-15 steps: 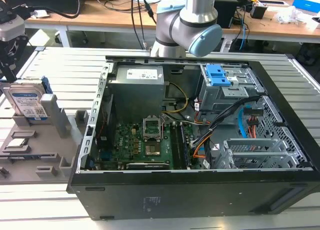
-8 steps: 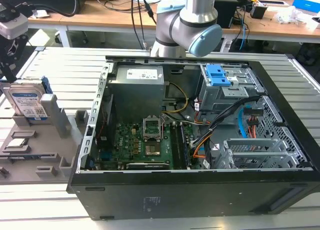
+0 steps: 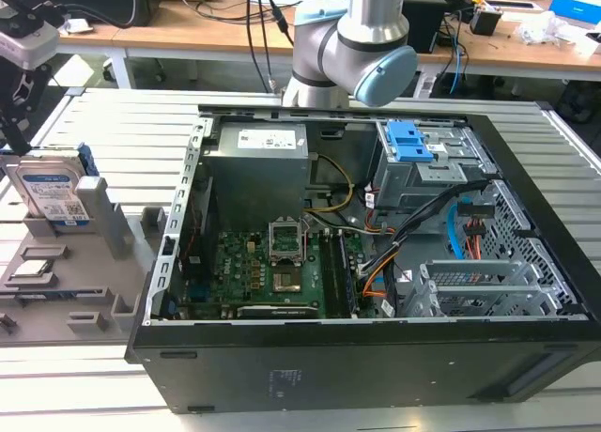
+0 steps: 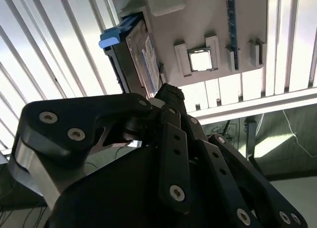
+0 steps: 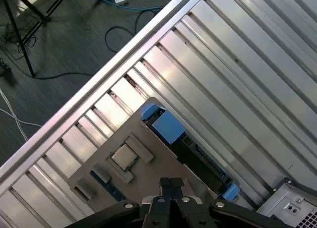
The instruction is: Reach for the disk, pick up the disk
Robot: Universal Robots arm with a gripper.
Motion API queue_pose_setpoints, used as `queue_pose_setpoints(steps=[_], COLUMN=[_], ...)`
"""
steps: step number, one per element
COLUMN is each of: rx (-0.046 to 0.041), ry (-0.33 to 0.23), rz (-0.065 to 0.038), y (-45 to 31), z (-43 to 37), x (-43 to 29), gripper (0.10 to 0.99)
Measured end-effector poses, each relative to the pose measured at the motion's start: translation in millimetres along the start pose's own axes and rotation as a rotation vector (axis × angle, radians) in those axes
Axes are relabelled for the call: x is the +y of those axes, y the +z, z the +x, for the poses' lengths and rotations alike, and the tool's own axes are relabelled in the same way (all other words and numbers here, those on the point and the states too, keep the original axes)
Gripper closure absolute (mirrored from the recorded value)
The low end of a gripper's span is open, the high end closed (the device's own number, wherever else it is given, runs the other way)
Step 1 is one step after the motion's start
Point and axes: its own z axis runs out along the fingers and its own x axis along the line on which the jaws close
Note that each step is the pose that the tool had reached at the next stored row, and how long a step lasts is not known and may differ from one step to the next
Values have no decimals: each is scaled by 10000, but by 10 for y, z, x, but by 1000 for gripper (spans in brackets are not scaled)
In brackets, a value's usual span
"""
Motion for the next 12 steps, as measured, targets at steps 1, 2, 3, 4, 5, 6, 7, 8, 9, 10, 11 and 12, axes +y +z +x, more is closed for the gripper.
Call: queue_pose_setpoints(steps=[1, 2, 3, 4, 5, 6, 7, 8, 9, 10, 11, 12], rx=[7, 13, 16, 23, 27, 33, 37, 42, 46, 50, 54, 58], ry=[-170, -332, -430, -587, -690, -846, -951, -1084, -1185, -1295, -1398, -1515], rz=[0, 0, 0, 0, 0, 0, 0, 0, 0, 1, 0, 0], y=[0, 0, 0, 0, 0, 0, 0, 0, 0, 0, 0, 0], z=[0, 0, 0, 0, 0, 0, 0, 0, 0, 0, 0, 0], x=[0, 0, 0, 0, 0, 0, 0, 0, 0, 0, 0, 0], gripper=[980, 980, 980, 980, 980, 980, 980, 980, 980, 980, 980, 980])
